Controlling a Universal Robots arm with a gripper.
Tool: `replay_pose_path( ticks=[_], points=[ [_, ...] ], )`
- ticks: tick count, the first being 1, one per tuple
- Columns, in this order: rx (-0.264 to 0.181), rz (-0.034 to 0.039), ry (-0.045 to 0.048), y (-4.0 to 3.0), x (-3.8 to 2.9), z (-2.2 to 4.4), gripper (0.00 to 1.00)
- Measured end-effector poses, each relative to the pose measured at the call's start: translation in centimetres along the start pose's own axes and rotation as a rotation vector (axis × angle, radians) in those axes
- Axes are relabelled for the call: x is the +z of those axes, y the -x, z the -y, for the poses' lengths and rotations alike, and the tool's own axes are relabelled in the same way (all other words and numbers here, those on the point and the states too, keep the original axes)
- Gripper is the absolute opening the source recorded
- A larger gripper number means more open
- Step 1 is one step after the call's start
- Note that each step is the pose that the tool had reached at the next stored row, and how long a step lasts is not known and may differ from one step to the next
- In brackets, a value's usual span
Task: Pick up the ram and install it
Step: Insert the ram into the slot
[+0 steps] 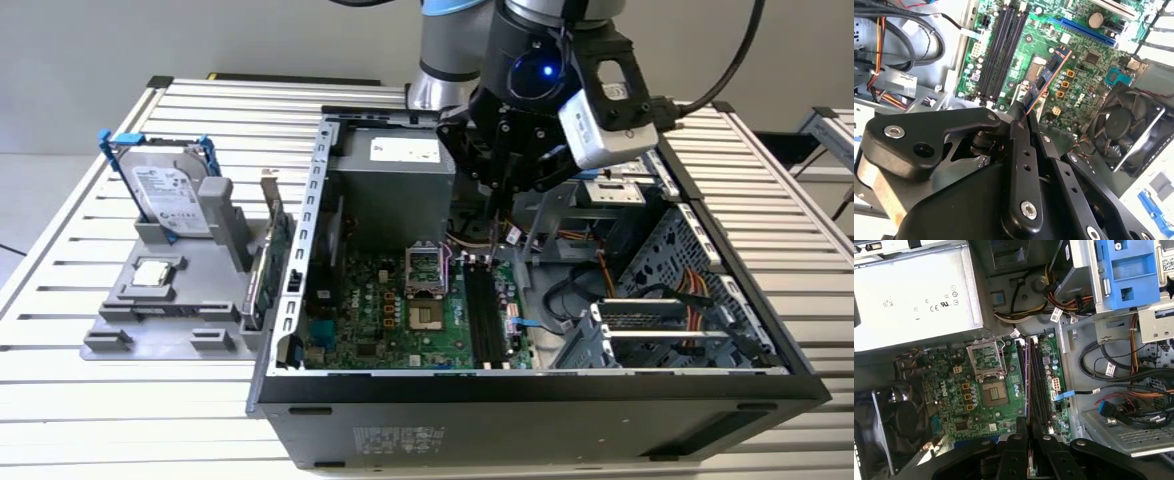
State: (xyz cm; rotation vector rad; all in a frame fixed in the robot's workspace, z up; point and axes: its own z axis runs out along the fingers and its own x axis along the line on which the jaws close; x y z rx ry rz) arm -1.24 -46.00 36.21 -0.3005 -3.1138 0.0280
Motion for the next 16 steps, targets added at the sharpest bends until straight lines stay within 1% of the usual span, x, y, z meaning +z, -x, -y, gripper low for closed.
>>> replay_pose_path(
  ticks=[3, 10, 16],
  points=[
    [-0.015, 0.0003, -0.0001, 0.23, 0.00, -0.04, 0.00],
    [-0.018, 0.0003, -0.0002, 0.35, 0.03, -0.07, 0.00],
    [-0.044, 0.0008, -0.0005, 0.94, 0.16, -0.18, 0.00]
  ],
)
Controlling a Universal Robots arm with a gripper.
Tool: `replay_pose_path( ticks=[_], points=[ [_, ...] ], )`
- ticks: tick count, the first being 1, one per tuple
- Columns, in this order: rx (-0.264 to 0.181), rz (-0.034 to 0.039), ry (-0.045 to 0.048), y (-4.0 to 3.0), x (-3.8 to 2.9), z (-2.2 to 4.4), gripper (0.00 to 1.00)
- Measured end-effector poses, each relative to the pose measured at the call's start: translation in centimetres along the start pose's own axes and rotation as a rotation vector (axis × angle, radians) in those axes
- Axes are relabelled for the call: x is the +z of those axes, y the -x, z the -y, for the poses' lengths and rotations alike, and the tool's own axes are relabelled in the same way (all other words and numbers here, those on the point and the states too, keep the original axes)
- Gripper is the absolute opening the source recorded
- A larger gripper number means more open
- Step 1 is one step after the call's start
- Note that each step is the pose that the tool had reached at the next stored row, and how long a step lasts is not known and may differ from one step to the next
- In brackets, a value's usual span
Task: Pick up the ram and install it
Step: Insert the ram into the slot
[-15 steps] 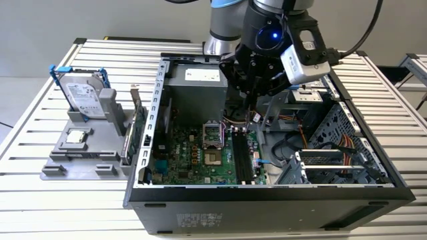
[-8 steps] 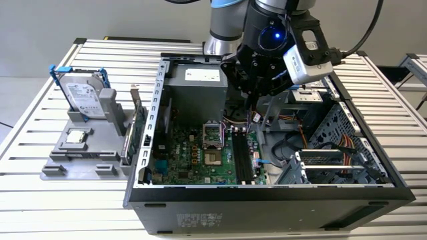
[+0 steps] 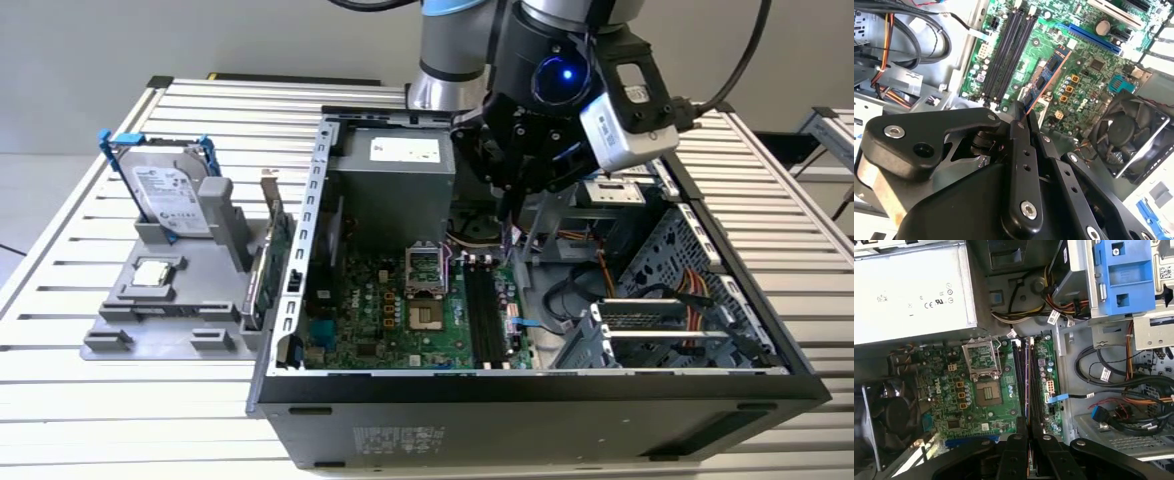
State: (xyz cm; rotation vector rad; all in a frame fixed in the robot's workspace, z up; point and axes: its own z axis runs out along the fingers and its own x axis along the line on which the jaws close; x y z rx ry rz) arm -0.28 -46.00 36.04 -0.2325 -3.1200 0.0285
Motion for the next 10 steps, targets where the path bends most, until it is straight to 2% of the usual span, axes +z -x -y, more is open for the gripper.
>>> replay_pose_path(
  ticks=[10],
  points=[
    [-0.025, 0.0005, -0.0002, 0.97, 0.12, -0.15, 0.00]
  ],
)
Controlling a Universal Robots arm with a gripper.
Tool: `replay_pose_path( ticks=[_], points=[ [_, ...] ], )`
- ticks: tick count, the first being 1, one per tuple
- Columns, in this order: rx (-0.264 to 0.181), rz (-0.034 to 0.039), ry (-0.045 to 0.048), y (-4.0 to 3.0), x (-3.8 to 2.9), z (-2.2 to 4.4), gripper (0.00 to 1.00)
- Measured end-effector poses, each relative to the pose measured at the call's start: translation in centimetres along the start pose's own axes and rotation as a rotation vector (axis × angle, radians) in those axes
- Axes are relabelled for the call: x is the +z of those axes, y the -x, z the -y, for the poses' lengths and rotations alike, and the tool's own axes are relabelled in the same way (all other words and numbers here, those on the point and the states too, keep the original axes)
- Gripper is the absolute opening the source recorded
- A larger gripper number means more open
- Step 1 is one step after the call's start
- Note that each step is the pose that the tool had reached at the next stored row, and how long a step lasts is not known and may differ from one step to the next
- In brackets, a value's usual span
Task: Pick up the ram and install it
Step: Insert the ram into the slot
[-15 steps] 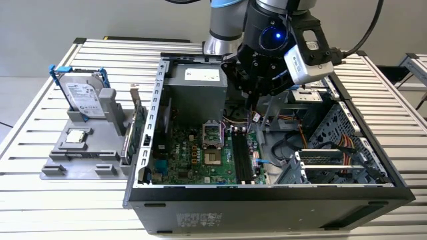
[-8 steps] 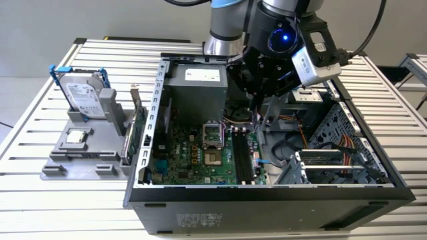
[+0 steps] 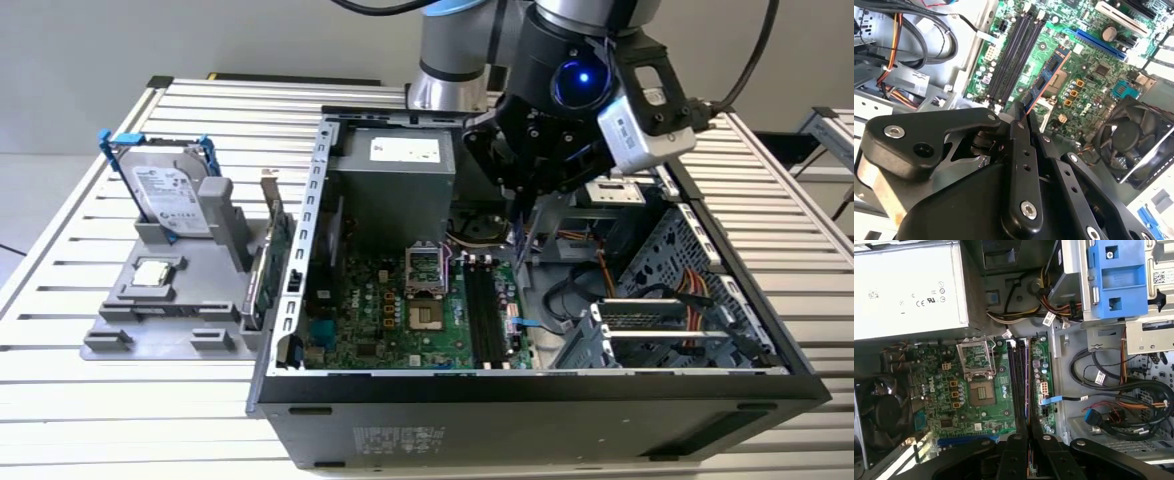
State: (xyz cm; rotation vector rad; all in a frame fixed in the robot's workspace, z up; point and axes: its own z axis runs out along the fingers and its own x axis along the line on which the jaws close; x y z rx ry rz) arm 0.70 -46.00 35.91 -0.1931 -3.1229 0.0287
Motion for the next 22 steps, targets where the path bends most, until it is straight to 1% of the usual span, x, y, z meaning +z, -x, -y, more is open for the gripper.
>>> replay_pose_path(
  ticks=[5, 10, 13, 14, 22],
  points=[
    [-0.010, 0.0002, -0.0002, 0.40, 0.05, -0.05, 0.00],
    [-0.017, 0.0003, -0.0002, 0.65, 0.09, -0.08, 0.00],
    [-0.018, 0.0004, -0.0010, 0.73, 0.20, -0.10, 0.00],
    [-0.018, 0.0005, -0.0017, 0.73, 0.56, -0.10, 0.00],
    [-0.018, 0.0006, -0.0023, 0.73, 0.69, -0.10, 0.00]
  ],
)
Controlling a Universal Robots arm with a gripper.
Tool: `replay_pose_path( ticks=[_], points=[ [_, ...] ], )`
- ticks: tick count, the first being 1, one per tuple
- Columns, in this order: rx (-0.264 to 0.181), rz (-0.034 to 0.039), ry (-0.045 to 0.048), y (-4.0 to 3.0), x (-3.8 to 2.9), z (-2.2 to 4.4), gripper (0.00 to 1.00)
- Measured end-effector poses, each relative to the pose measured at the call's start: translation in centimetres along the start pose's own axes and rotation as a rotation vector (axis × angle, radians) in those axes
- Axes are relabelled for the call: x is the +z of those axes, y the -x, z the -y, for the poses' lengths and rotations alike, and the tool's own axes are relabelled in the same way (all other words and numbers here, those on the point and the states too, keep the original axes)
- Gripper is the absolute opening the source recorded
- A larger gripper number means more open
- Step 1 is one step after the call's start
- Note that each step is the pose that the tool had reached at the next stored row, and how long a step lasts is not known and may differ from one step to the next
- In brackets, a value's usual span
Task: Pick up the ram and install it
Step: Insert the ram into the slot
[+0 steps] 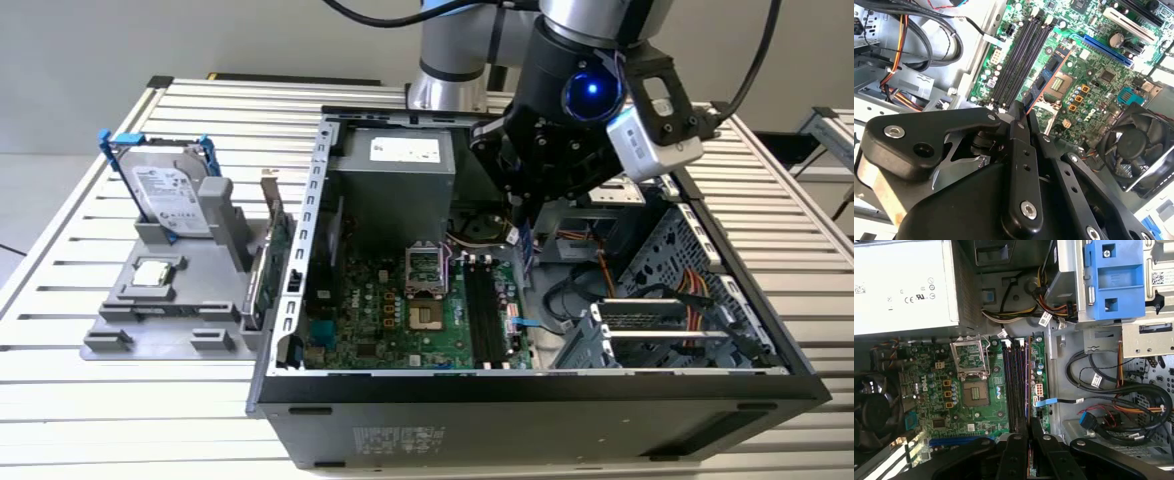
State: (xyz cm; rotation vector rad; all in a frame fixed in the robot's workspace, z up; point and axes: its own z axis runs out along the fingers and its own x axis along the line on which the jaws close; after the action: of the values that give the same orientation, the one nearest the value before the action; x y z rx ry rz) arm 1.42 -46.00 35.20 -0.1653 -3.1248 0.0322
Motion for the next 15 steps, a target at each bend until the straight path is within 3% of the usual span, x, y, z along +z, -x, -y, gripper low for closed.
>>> replay_pose_path(
  ticks=[15],
  points=[
    [-0.006, 0.0008, 0.0001, 0.01, 0.51, -0.05, 0.00]
  ],
)
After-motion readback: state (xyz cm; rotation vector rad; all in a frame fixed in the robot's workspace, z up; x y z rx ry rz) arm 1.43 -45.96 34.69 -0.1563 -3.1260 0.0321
